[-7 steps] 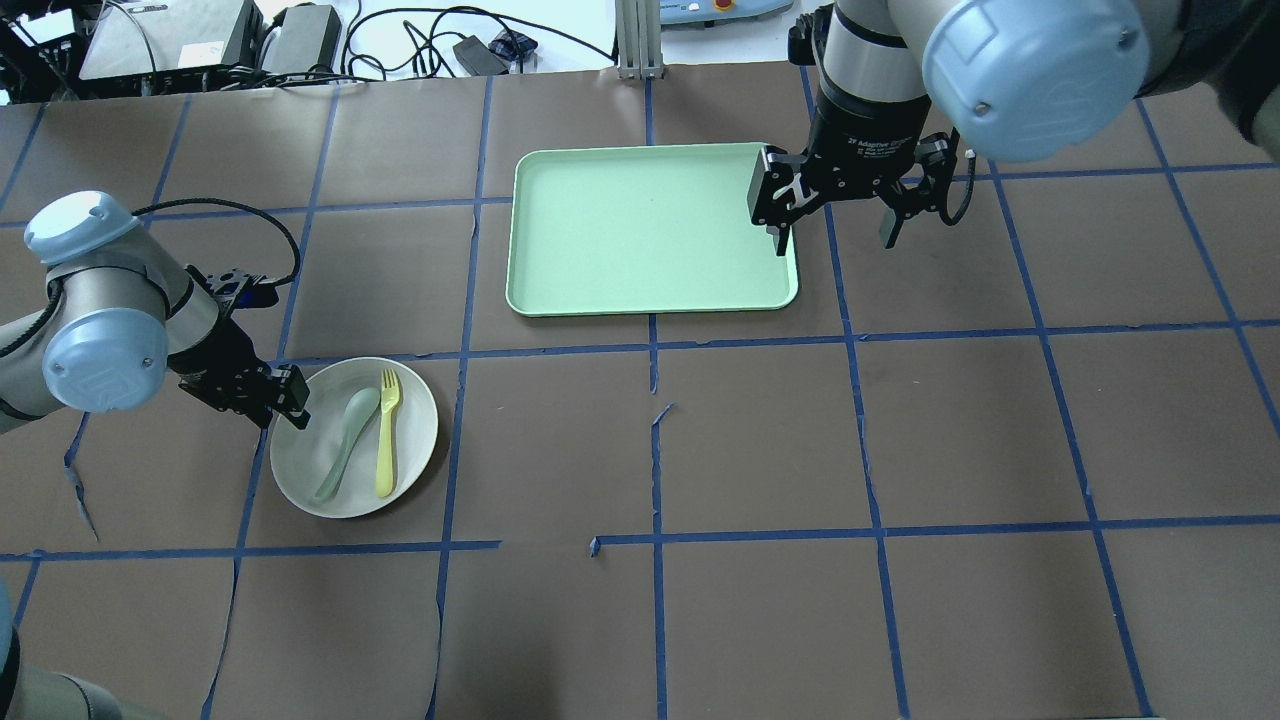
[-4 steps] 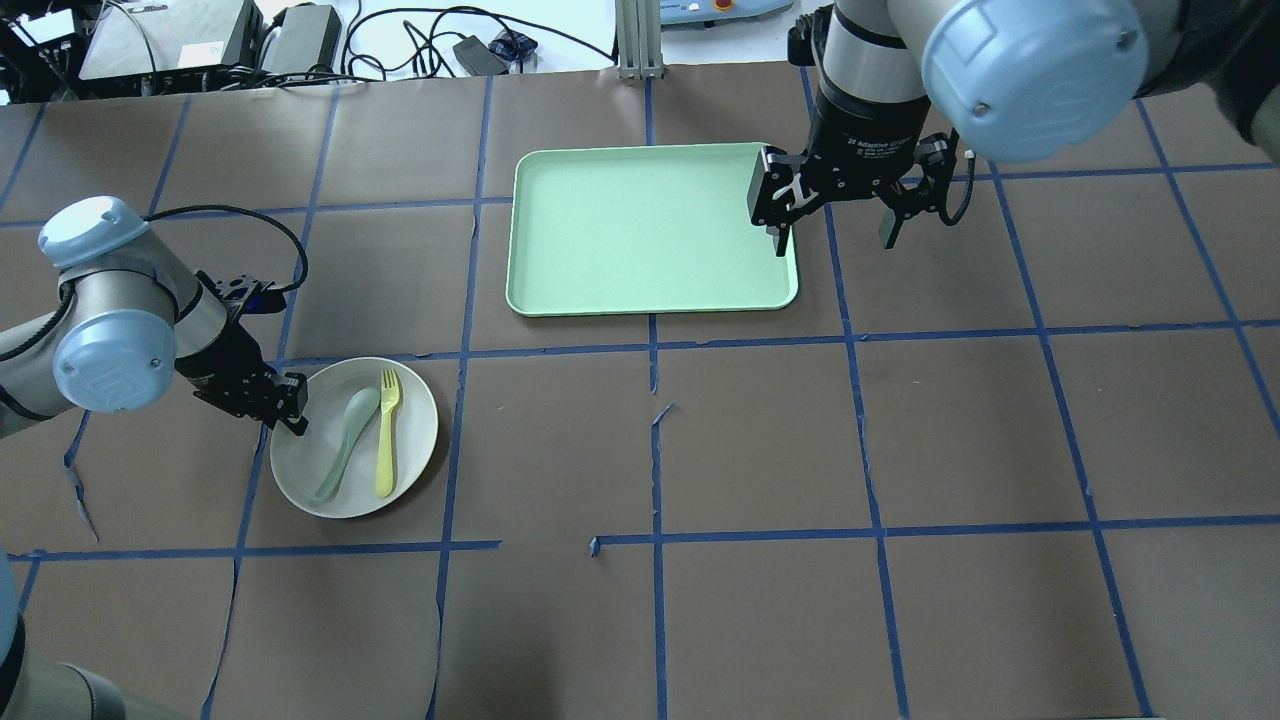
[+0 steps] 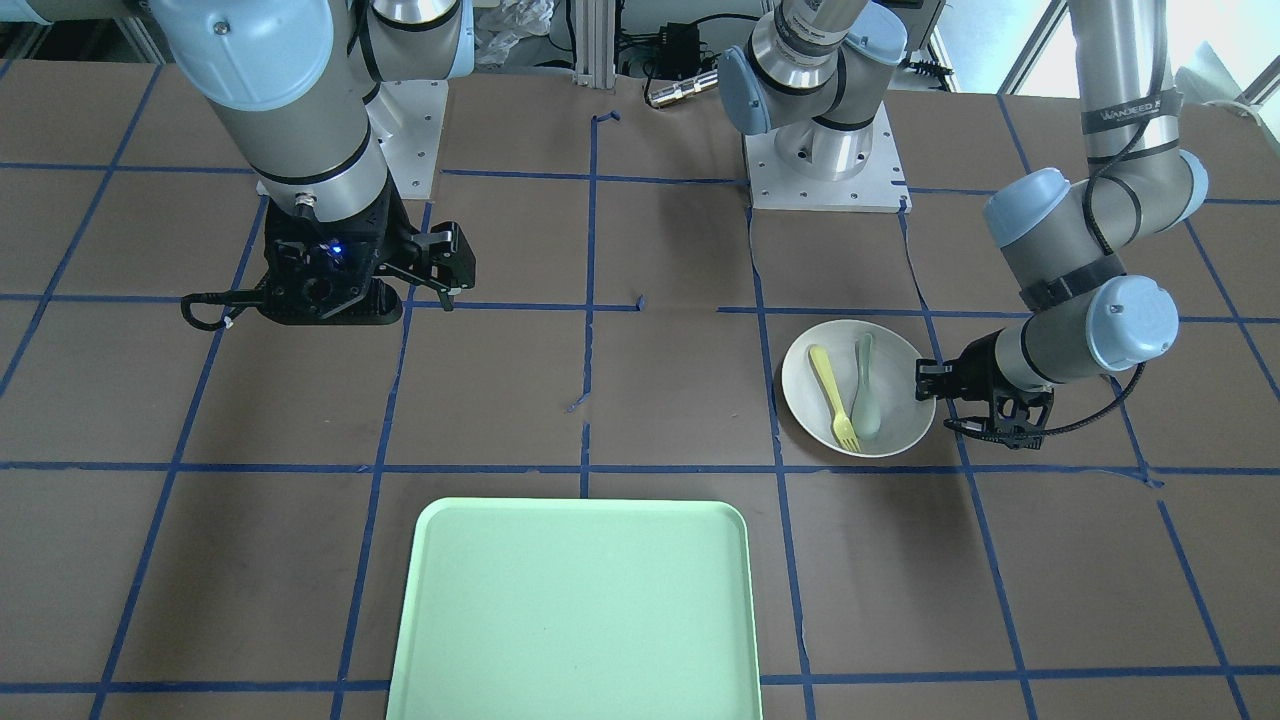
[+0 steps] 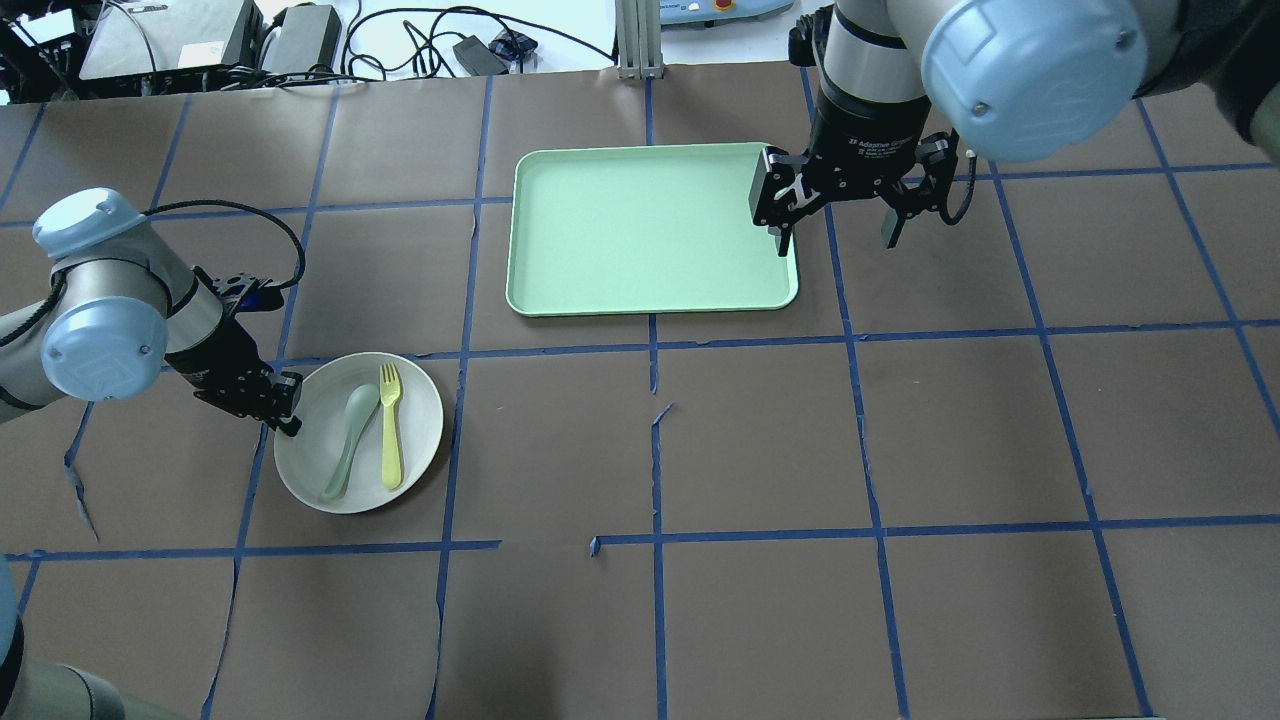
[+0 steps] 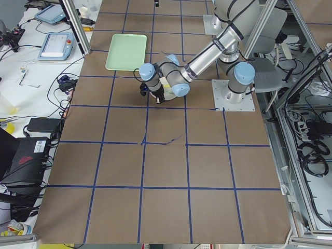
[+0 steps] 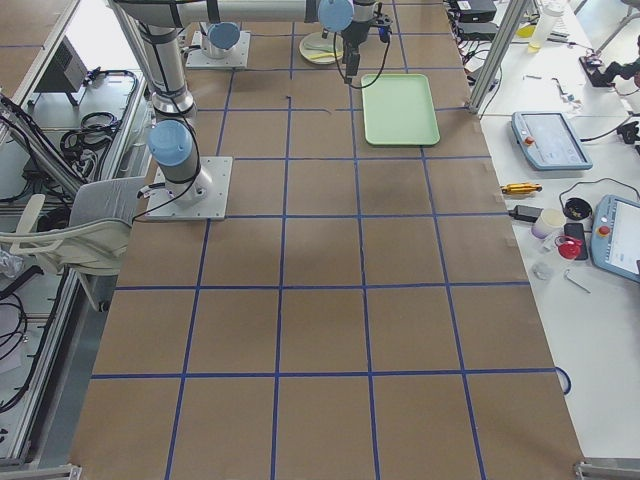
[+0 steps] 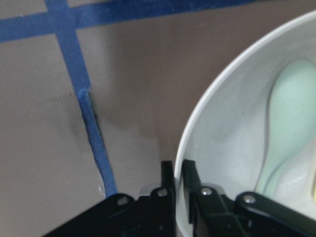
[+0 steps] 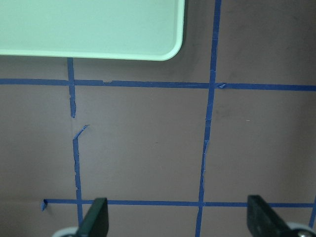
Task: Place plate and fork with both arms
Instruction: 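Move the left gripper down to the white plate's rim and grasp it, then lift the white plate with the left gripper and lower it onto the tray, then open the left gripper and raise it away from the plate, then reach the right gripper into the plate and grasp the yellow fork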
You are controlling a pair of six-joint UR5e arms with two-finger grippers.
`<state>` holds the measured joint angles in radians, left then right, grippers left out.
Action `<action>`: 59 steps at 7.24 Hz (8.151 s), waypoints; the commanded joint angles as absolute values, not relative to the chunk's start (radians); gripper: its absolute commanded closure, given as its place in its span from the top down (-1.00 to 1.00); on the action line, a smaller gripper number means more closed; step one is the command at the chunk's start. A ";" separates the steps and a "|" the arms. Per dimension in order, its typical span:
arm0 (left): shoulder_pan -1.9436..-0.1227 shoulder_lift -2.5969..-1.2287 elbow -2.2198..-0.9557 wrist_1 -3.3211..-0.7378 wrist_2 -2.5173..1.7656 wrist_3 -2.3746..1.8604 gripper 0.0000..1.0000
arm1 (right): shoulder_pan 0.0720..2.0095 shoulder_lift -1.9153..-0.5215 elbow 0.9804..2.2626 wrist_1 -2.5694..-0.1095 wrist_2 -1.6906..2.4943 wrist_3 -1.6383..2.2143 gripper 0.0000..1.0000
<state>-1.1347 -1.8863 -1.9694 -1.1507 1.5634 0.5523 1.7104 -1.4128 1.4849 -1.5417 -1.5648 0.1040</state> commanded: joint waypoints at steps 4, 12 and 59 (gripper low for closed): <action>-1.012 -1.887 -1.824 -1.361 1.396 0.608 -1.00 | 1.710 -1.413 1.485 -1.542 -1.565 0.103 1.00; -1.475 -2.170 -1.401 -1.260 1.143 0.110 -1.00 | 1.704 -1.413 1.486 -1.539 -1.555 0.106 1.00; -1.612 -1.750 -1.595 -1.471 1.549 -0.121 1.00 | 1.786 -0.801 1.299 -2.195 -1.404 0.011 0.12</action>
